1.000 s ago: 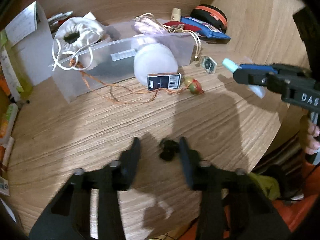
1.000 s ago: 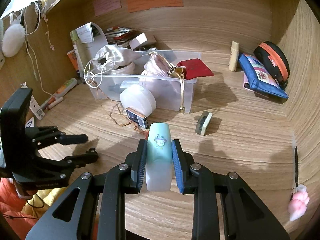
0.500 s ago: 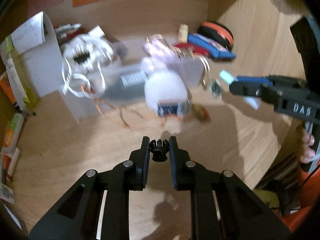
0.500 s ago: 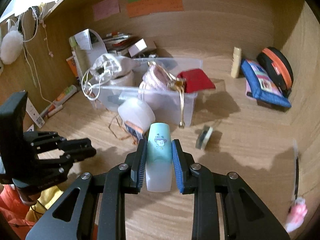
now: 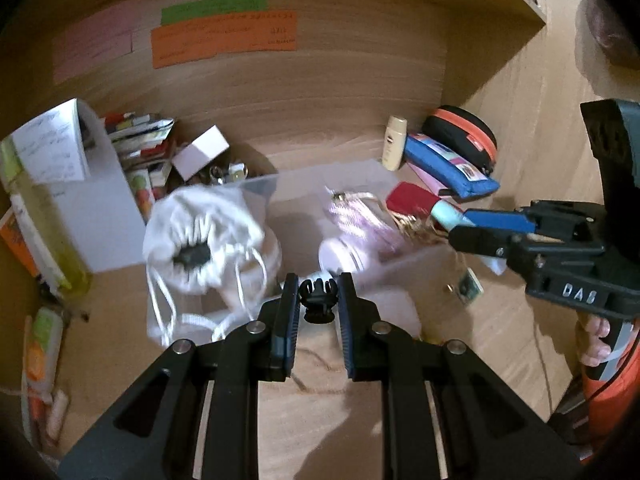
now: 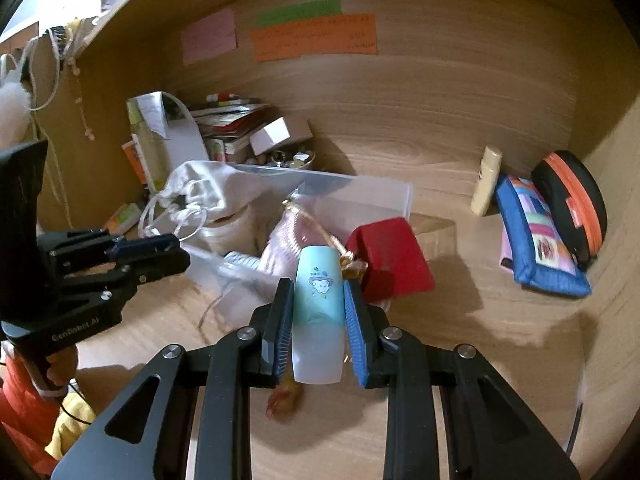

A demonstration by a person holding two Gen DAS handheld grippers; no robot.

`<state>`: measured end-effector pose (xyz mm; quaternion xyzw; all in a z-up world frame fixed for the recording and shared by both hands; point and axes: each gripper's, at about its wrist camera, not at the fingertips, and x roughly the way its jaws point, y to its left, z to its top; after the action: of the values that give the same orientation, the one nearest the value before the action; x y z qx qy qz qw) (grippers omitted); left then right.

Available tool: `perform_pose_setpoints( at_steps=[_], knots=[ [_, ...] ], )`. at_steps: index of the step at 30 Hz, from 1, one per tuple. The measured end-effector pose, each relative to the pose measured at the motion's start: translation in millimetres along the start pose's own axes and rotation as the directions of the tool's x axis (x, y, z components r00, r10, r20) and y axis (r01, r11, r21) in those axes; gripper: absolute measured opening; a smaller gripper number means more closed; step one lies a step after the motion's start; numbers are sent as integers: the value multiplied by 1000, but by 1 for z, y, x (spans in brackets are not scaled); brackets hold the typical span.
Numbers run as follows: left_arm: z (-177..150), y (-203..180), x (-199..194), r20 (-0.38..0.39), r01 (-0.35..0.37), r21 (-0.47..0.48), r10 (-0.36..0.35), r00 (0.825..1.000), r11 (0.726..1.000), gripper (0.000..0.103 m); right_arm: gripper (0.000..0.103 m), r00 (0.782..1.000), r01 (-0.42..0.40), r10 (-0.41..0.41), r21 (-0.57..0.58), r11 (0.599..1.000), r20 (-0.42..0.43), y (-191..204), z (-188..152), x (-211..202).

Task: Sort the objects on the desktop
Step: 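Carry the black clip and teal bottle over the clear box with both grippers, then open both grippers over the box to drop the clip and teal bottle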

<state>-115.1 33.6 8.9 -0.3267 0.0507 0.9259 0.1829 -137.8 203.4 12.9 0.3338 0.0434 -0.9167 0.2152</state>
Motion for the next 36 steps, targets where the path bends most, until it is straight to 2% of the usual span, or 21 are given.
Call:
perform_pose_setpoints(
  at_steps=[12,17,24,27,31,33,35,36],
  knots=[
    [23,4,44,-13,43,8,-43,999,999,18,23,999,26,-27,-18,999,-45,-9,22,46],
    [19,0,56,-44,-5,38,7,999,999,18,23,997,39,-41,-28,999,-70,-7,23,62],
    [19,1,56,-50,-5,33,6,999,999,19,23,994,74,-75,-18,997,-82,-7,24,71],
    [18,-2,54,-42,-12,44,14,999,999,26,23,990,110,-115,-56,992,-82,2,24,69],
    [17,-12,44,-9,-25,79,25,1000,997,33,23,993,89,-93,-55,995,-77,3,25,60],
    [18,-16,36,13,-30,89,29,1000,996,42,23,995,72,-75,-41,997,-71,2,26,55],
    [19,-18,29,33,-35,87,32,999,996,56,23,996,67,-69,-34,997,-63,3,27,49],
    [20,-18,24,46,-39,83,36,998,996,58,25,996,62,-63,-32,998,-57,3,27,45]
  ],
)
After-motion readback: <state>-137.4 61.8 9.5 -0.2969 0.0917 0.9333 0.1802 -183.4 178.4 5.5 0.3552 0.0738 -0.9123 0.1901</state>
